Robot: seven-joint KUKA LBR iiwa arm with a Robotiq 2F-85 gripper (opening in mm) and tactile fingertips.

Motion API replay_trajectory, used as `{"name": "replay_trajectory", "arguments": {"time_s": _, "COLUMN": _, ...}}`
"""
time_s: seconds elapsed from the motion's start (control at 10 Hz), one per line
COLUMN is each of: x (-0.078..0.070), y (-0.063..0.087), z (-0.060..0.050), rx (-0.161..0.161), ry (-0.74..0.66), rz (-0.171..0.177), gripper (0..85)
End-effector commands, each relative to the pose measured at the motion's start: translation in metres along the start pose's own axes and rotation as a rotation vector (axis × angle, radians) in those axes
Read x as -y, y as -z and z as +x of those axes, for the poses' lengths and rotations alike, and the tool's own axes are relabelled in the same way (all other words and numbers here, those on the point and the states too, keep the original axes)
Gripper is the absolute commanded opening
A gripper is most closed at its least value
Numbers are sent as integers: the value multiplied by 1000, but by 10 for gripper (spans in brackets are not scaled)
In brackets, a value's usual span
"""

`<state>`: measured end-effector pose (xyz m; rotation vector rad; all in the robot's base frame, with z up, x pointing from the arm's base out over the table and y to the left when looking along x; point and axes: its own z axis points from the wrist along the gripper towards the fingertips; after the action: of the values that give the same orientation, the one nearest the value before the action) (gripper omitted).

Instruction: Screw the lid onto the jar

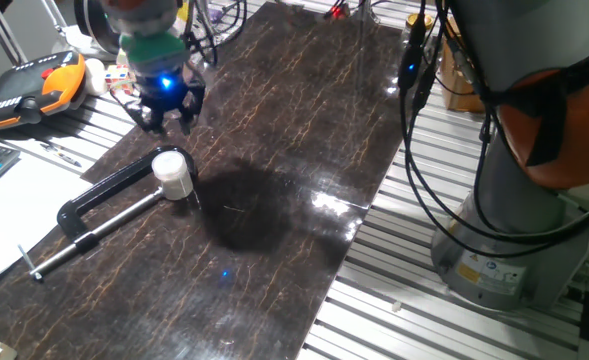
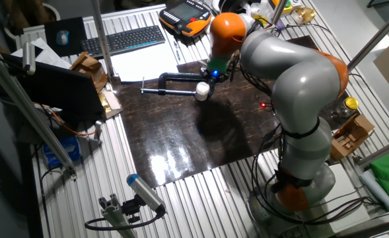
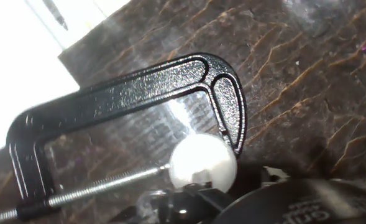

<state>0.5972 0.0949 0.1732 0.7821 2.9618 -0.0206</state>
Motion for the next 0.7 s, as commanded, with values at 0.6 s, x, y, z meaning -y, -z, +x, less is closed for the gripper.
{"name": "replay_trajectory", "arguments": {"time_s": 0.6, "x": 21, "y": 22, "z": 8, "rx": -15, "ry": 298, "rz": -10, "gripper": 7}}
